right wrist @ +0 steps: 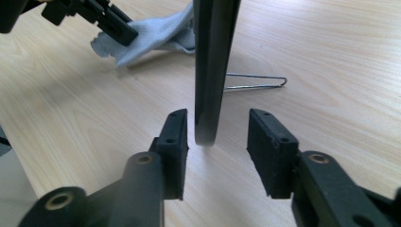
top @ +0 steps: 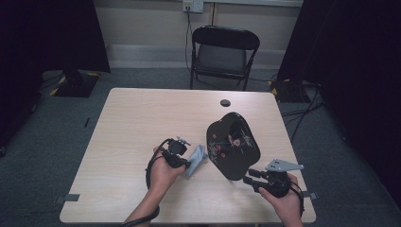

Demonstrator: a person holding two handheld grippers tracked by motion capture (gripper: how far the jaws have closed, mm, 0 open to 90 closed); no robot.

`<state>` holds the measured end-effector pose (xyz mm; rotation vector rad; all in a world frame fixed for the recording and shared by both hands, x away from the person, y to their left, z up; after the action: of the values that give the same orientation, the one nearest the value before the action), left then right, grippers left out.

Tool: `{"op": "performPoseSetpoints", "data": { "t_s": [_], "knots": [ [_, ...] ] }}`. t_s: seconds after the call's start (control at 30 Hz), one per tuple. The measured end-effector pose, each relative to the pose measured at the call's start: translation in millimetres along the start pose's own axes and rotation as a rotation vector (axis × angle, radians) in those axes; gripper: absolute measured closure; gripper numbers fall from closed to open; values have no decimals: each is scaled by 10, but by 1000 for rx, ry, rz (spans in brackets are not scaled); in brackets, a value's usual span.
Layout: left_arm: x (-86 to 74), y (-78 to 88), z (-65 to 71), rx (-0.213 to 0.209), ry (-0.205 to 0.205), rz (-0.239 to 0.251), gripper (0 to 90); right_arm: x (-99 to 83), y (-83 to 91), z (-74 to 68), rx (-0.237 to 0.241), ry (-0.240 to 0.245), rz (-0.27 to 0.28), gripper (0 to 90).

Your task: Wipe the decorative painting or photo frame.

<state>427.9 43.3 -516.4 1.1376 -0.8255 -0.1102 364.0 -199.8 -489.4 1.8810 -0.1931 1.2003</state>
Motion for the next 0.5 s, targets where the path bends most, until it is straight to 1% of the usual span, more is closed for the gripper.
{"op": "performPoseSetpoints", "data": {
  "t_s": [0.13,0.17,0.2,0.23,0.3,0.37,0.43,0.5],
  "knots": [
    [-53,89,-111,16,20,25,795,-24,22,3,-4,16,5,530],
    [-72,107,-144,17,29,27,795,-42,25,12,-6,16,1,516],
    [-95,126,-183,27,31,26,793,-62,27,26,-10,16,-6,506],
    [-116,140,-222,38,28,28,792,-73,30,38,-13,18,-3,500],
    [-162,148,-288,45,38,37,782,-81,55,73,-25,16,6,470],
    [-216,159,-347,44,47,39,771,-89,81,99,-26,11,18,450],
    [-259,159,-384,39,59,42,768,-128,96,134,-37,11,5,427],
    [-285,159,-412,37,53,48,742,-174,98,168,-41,7,-5,409]
  ]
}}
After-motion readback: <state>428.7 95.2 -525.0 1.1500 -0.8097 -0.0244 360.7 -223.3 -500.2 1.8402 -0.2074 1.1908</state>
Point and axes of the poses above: each handheld gripper's, and its own axes: y roughly backward along the jaws, x roughly out of its top, z roughly to its right, the point moved 9 cm from there along -y, roughly forward along the jaws
